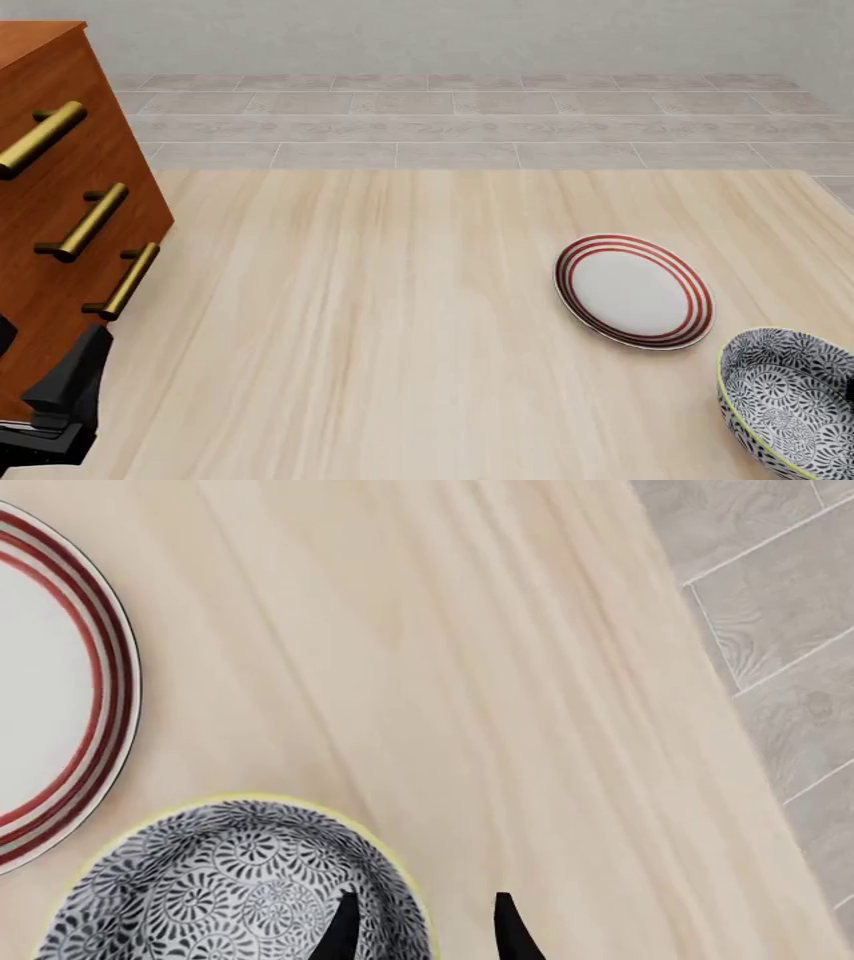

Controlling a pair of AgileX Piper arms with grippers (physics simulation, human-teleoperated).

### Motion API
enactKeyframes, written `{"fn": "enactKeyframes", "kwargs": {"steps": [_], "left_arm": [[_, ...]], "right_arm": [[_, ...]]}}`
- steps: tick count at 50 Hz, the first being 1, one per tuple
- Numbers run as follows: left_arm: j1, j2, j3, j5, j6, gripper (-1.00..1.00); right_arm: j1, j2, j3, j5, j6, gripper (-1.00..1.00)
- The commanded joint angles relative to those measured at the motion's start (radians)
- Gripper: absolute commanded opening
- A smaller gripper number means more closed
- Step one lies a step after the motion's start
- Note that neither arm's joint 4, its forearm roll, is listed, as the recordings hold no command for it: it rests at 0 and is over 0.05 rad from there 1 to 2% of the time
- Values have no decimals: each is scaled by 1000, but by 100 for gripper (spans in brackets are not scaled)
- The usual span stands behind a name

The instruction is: Put the bowl on top of the cabinet.

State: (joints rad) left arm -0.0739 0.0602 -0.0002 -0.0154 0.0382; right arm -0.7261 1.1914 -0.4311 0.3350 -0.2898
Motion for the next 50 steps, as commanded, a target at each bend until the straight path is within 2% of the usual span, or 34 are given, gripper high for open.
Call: {"fn": "enactKeyframes", "kwargs": {"steps": [1,22,23,40,50], "left_arm": [[-1,0,0,3,2,100],[0,-3,0,3,3,100],[0,-2,0,3,3,100],[-2,18,0,-15,7,100],[-4,20,0,-19,11,100]], "right_arm": [[6,31,26,-39,-7,100],[26,90,78,-115,-5,100],[22,90,76,-114,-8,-100],[67,32,54,-65,1,-100],[91,-28,17,6,14,-100]]}}
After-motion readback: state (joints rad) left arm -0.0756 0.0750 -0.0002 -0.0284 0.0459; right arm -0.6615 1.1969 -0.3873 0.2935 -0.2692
